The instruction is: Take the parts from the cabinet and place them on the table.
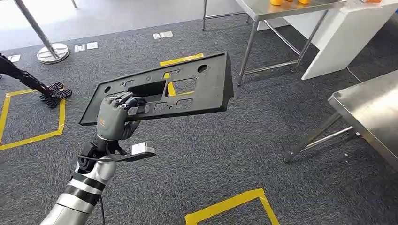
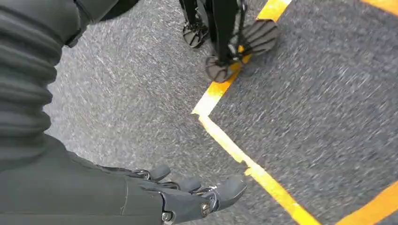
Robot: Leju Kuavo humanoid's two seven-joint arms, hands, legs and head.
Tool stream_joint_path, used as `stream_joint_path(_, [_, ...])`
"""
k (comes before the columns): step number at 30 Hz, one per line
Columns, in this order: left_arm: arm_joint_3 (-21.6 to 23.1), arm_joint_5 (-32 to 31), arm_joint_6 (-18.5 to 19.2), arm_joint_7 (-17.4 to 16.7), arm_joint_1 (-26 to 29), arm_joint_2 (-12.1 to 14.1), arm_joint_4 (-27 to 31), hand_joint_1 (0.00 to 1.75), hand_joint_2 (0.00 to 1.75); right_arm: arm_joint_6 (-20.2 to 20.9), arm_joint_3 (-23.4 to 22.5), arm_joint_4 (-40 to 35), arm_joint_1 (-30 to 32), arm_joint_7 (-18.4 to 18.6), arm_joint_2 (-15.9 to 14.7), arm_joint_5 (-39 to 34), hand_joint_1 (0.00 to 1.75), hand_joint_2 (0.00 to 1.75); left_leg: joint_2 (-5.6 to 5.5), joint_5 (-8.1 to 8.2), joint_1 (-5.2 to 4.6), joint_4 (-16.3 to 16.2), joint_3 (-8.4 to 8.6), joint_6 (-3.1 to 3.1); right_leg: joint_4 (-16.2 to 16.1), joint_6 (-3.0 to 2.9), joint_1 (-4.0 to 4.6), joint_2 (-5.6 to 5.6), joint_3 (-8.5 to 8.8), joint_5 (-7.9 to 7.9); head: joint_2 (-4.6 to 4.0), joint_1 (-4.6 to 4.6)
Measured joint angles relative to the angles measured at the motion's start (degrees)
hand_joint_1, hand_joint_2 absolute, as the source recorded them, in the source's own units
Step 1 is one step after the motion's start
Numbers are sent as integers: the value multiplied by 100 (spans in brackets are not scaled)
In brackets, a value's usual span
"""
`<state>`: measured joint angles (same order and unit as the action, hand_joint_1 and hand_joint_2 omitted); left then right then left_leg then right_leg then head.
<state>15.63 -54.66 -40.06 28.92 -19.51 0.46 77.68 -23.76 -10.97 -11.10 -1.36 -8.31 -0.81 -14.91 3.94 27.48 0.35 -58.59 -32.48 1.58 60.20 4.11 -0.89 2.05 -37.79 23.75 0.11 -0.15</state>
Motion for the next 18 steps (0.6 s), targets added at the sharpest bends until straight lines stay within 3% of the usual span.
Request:
stream_joint_path(1, [0,0,2,2,1,-2,0,175,175,0,0,-2,-18,-2,0,7,0,175,51,18,-33,-2,1,-25,-273,-64,48,252,146,-22,-2,0])
stream_joint_path(5, [9,35,2,26,-14,-22,-11,175,175,0,-17,-2,-13,-9,-18,7,0,175,274,76,-61,31,80,-133,-298,-190,103,-8,154,-104,0,-15])
stream_joint_path(6, [11,37,4,24,-27,-33,-11,175,175,7,-20,-4,-10,-9,-17,7,0,175,179,130,-14,-23,56,-185,-353,-236,-43,-78,207,-134,-2,-26])
stream_joint_path(7, [15,42,4,26,-35,-33,-15,175,175,15,-22,-4,-5,-7,-15,7,0,175,-77,248,-8,-178,3,-192,-351,-255,-25,-129,229,-127,-2,-50])
stream_joint_path(8, [15,61,2,26,-43,-33,-20,175,175,26,-24,-4,-6,-2,-18,7,0,175,-269,464,-1,-547,-150,-195,-350,-305,-30,-168,238,-117,0,-70])
stream_joint_path(10, [20,66,2,28,-38,-31,-48,175,175,26,-28,-4,-26,2,-26,17,0,175,-405,877,11,-1481,-609,-233,-350,-341,-28,-306,242,-115,0,-85])
stream_joint_path(11, [22,68,2,26,-21,-26,-66,175,175,28,-33,-4,-26,11,-31,24,0,175,-416,938,27,-1778,-772,-251,-347,-341,-27,-399,245,-115,-2,-90])
stream_joint_path(12, [24,70,2,24,-5,-24,-68,175,175,31,-39,-4,-26,17,-33,35,0,175,-415,862,45,-1786,-803,-261,-344,-340,-29,-480,253,-115,-2,-85])
stream_joint_path(13, [26,76,2,15,-3,-22,-68,175,175,33,-44,-4,-26,20,-33,44,0,175,-416,650,80,-1540,-709,-276,-334,-336,-42,-569,261,-114,-2,-90])
stream_joint_path(14, [26,79,2,7,-4,-22,-66,175,175,37,-48,-4,-25,26,-33,50,0,175,-430,380,116,-1117,-514,-296,-321,-332,-56,-653,269,-111,0,-85])
stream_joint_path(15, [26,87,2,-11,-4,-13,-63,175,175,37,-48,-4,-24,24,-33,57,0,175,-535,100,169,-589,-268,-335,-281,-295,-80,-737,272,-90,0,-87])
stream_joint_path(16, [26,92,2,-13,-4,-11,-61,175,175,37,-48,-4,-22,24,-33,59,0,175,-592,33,187,-449,-202,-350,-268,-280,-86,-760,266,-83,-2,-90])
stream_joint_path(18, [26,92,2,-13,-4,-11,-61,175,175,37,-48,-4,-22,24,-33,59,0,175,-592,33,187,-449,-202,-350,-268,-280,-86,-760,266,-83,-2,-90])
